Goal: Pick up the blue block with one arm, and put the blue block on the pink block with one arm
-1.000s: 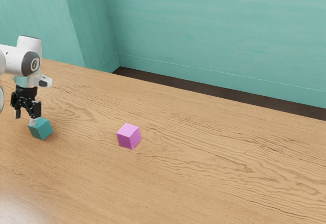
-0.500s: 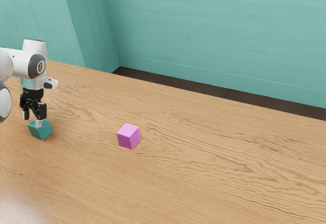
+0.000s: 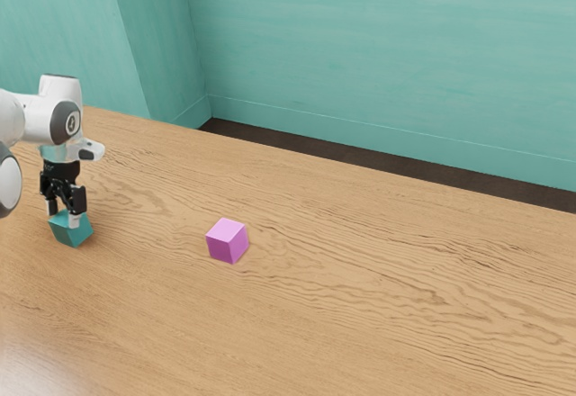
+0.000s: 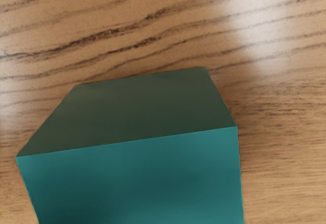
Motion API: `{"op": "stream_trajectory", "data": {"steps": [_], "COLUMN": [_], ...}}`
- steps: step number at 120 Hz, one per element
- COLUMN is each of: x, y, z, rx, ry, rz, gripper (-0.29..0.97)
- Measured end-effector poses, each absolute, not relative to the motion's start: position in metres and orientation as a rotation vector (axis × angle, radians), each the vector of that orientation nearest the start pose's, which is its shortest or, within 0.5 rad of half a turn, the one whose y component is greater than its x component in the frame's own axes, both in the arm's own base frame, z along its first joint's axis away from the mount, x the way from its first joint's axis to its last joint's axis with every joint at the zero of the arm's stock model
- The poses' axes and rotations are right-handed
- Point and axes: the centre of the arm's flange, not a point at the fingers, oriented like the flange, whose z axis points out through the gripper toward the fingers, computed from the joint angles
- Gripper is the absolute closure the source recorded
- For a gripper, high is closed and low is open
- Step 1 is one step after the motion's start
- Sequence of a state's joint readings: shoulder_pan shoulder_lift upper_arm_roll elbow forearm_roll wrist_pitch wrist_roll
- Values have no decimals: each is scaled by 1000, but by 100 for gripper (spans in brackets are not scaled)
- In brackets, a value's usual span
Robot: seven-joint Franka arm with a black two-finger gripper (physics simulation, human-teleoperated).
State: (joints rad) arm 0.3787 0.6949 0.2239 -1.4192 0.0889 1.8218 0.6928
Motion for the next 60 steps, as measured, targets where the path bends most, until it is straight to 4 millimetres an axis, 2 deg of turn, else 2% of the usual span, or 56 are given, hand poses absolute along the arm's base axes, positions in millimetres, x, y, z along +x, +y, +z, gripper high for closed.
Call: {"op": "stream_trajectory", "data": {"steps": [23, 60], "x": [580, 583], "y": [380, 379], "z": [263, 256], "rx": [-3074, -3076], "ry": [235, 246], "rz": [560, 567], "gripper": [2, 2]}}
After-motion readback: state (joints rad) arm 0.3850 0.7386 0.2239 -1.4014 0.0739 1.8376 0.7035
